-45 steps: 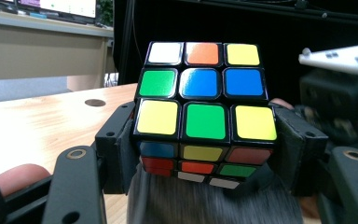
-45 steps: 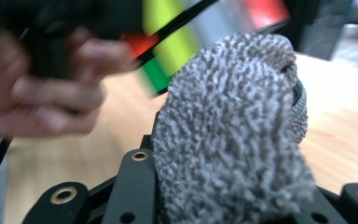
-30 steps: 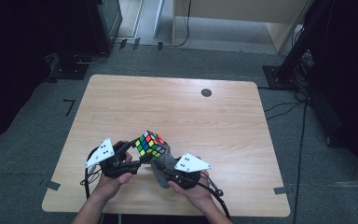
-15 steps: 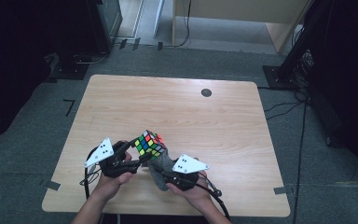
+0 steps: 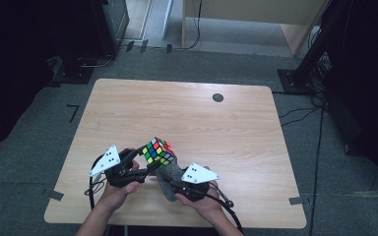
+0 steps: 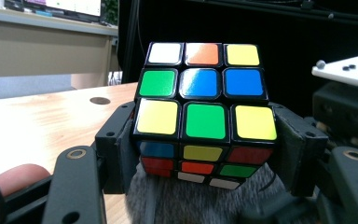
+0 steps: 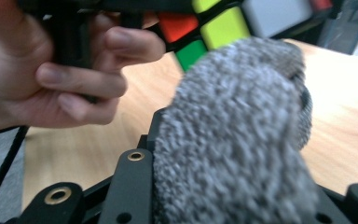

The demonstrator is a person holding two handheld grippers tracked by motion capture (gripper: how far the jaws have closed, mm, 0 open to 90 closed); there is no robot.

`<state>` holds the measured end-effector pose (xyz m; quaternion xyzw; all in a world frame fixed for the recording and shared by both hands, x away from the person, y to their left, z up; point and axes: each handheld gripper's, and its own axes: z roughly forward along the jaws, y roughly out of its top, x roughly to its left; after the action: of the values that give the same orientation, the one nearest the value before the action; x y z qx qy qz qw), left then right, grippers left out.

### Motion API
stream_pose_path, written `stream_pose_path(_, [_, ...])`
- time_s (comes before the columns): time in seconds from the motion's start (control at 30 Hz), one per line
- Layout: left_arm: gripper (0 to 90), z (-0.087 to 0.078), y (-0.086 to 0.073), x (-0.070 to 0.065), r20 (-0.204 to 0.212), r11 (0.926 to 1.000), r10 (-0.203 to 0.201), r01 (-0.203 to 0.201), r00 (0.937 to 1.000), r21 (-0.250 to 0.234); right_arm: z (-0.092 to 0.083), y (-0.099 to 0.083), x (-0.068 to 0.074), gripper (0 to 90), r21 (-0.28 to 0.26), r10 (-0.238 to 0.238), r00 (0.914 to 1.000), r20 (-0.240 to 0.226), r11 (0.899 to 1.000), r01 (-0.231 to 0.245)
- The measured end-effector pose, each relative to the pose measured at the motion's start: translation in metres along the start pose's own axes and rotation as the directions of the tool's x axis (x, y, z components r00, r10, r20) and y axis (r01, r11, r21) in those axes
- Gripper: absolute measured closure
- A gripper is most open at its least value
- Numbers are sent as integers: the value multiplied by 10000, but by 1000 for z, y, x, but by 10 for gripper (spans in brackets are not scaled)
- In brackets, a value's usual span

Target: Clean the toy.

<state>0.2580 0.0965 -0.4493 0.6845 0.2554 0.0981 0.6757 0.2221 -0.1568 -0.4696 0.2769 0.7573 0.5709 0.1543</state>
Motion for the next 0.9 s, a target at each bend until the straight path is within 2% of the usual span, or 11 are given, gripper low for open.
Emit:
stream_pose_path(0.13, [337, 1, -1, -1, -31, 9999, 48, -47, 10000, 119, -11, 3, -14, 703, -712, 880, 9951, 446, 9939, -847])
stream_pose_path(0.2, [337, 2, -1, -2, 8, 9999, 40, -41, 10000, 148, -11, 3, -13, 701, -629, 786, 9959, 443, 9951, -758])
stream_pose_path(0.4, [336, 1, -1, -1, -93, 10000, -2, 3, 10000, 88, 8, -6, 7, 698, 358, 115, 9988, -470, 9993, -98])
stream_pose_path(0.5, [336, 2, -1, -1, -155, 10000, -25, 26, 9999, 75, 15, -10, 12, 698, 687, 170, 9964, -836, 9976, -113])
stream_pose_path(0.6, [336, 2, -1, -1, -234, 10000, -14, 16, 9997, 70, 17, -12, 14, 698, 829, 46, 9959, -898, 9966, 29])
stream_pose_path(0.7, [336, 0, 0, 0, -410, 10000, -50, 48, 9991, -46, 14, -9, 9, 698, 775, 17, 9984, -565, 9970, 27])
stream_pose_path(0.8, [337, -2, 1, 2, -563, 9998, -168, 162, 9983, -104, 6, -7, -6, 693, 578, 475, 9985, 280, 9971, -490])
stream_pose_path(0.83, [337, -2, 1, 3, -598, 9997, -214, 209, 9980, -93, 4, -7, -11, 687, 549, 637, 9955, 698, 9962, -676])
stream_pose_path(0.9, [336, -1, 0, 4, -707, 9993, -351, 344, 9969, -116, -2, -7, -23, 655, 545, 871, 9836, 1582, 9938, -968])
